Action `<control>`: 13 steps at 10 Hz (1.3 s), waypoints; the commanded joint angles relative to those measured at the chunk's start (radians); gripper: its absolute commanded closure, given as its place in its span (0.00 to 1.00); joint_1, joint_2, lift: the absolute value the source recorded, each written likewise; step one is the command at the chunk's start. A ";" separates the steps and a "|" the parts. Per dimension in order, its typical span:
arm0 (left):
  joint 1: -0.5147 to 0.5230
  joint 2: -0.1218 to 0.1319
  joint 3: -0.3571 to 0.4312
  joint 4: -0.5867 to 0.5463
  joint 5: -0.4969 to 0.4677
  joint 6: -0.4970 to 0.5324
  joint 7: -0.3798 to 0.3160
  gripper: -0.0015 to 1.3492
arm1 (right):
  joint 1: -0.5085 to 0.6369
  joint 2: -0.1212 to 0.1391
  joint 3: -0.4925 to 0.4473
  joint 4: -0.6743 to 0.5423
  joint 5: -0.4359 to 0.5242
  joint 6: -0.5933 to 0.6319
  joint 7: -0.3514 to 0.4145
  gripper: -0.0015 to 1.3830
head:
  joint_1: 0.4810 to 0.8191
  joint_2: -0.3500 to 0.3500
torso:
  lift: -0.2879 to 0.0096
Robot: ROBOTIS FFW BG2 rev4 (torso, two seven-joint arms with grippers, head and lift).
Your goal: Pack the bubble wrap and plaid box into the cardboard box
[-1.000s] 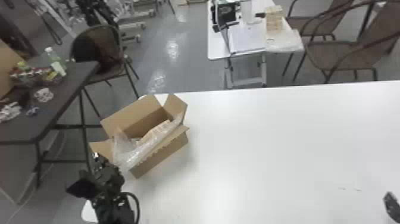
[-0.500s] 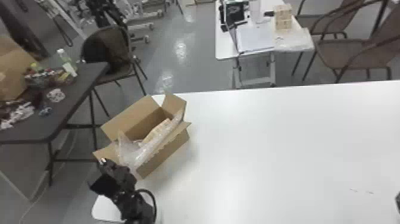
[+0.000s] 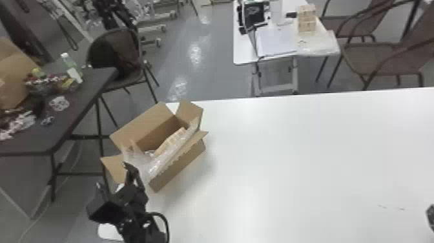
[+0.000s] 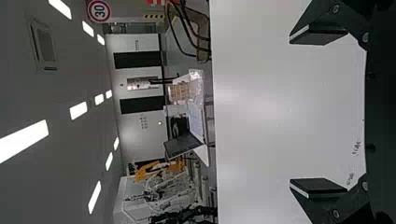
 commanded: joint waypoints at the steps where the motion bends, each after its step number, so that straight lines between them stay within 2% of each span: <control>1: 0.113 0.001 -0.048 -0.149 -0.037 0.003 -0.028 0.17 | 0.018 0.001 -0.001 -0.033 -0.010 0.004 -0.002 0.15 | 0.63 0.90 | 0.67; 3: 0.227 0.003 -0.101 -0.258 -0.090 0.018 -0.203 0.17 | 0.059 0.001 0.001 -0.090 0.001 0.013 -0.002 0.15 | 0.63 0.83 | 0.67; 4: 0.262 0.006 -0.132 -0.261 -0.080 0.018 -0.275 0.17 | 0.082 0.001 -0.001 -0.127 0.025 0.008 -0.002 0.15 | 0.63 0.77 | 0.67; 6: 0.340 0.001 -0.135 -0.252 -0.066 0.067 -0.437 0.17 | 0.101 0.001 0.002 -0.160 0.065 0.004 -0.002 0.15 | 0.63 0.66 | 0.67; 7: 0.377 0.001 -0.133 -0.248 -0.080 0.087 -0.487 0.17 | 0.111 0.001 0.004 -0.159 0.070 -0.007 -0.002 0.15 | 0.63 0.62 | 0.67; 9: 0.418 0.006 -0.156 -0.229 -0.086 0.102 -0.516 0.17 | 0.139 0.001 0.025 -0.150 0.071 -0.022 -0.005 0.17 | 0.63 0.59 | 0.67; 13: 0.388 0.006 -0.155 -0.207 -0.083 0.105 -0.554 0.17 | 0.139 0.001 0.070 -0.125 0.067 -0.024 -0.020 0.17 | 0.63 0.60 | 0.67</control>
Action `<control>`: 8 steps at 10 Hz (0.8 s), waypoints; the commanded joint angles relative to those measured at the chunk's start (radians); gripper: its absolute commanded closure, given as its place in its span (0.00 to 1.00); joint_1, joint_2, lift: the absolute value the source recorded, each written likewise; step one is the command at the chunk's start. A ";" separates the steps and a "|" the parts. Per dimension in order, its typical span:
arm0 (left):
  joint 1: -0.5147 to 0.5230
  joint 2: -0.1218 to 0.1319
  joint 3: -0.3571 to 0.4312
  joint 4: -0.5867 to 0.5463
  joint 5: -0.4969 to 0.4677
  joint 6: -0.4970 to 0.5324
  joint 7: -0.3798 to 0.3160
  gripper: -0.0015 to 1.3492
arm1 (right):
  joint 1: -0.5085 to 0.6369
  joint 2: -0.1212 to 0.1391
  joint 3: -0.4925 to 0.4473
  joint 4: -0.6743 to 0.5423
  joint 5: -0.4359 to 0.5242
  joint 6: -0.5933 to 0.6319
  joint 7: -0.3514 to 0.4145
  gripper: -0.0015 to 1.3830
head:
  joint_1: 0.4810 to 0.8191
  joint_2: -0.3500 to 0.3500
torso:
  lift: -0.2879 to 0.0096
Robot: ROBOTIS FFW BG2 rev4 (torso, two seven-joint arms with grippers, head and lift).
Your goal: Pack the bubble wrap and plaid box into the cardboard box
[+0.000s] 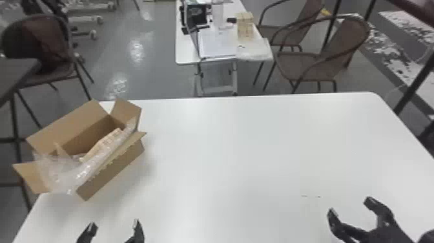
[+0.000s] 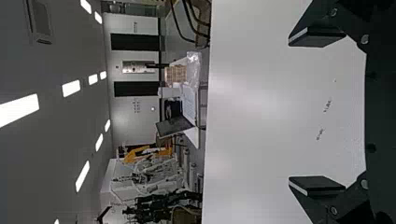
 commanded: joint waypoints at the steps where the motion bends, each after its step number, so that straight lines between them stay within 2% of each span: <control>1: -0.007 0.003 -0.003 0.001 0.003 0.001 -0.002 0.17 | -0.003 0.001 0.007 0.001 -0.002 0.006 0.000 0.17 | 0.63 0.61 | 0.67; 8: -0.033 0.009 -0.004 0.014 0.017 0.004 -0.037 0.17 | -0.014 0.001 0.006 -0.003 -0.009 0.028 0.000 0.17 | 0.63 0.60 | 0.67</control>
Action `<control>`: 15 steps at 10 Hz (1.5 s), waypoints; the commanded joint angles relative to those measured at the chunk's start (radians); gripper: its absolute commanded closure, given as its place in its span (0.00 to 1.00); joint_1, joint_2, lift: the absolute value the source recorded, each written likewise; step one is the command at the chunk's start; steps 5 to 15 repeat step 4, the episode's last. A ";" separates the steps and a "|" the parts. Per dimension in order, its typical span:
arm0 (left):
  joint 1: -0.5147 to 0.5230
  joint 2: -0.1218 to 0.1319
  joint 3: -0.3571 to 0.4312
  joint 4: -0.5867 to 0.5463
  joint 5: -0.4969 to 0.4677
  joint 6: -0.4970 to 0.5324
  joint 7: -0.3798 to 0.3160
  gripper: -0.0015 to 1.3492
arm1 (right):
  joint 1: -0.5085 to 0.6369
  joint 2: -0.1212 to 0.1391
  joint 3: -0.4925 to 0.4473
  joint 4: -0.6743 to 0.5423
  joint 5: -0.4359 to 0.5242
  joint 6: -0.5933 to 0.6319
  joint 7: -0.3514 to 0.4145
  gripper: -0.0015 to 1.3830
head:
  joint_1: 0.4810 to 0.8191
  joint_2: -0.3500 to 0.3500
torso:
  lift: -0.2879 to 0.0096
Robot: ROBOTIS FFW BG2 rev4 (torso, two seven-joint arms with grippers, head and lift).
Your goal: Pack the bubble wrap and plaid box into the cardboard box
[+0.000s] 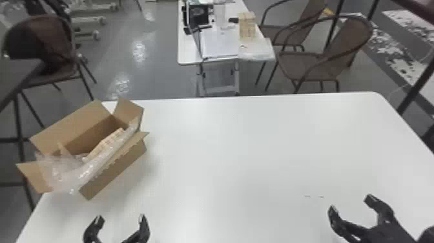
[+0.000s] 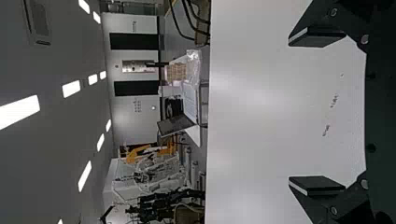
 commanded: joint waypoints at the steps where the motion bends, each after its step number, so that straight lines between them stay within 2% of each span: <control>1: -0.004 0.001 0.000 0.005 0.004 0.002 -0.004 0.17 | -0.004 0.001 0.000 0.002 -0.001 0.008 0.000 0.17 | 0.63 0.60 | 0.67; 15: -0.009 0.000 0.000 0.008 0.008 0.004 -0.012 0.17 | -0.005 0.001 0.000 0.002 -0.004 0.012 0.000 0.17 | 0.63 0.60 | 0.67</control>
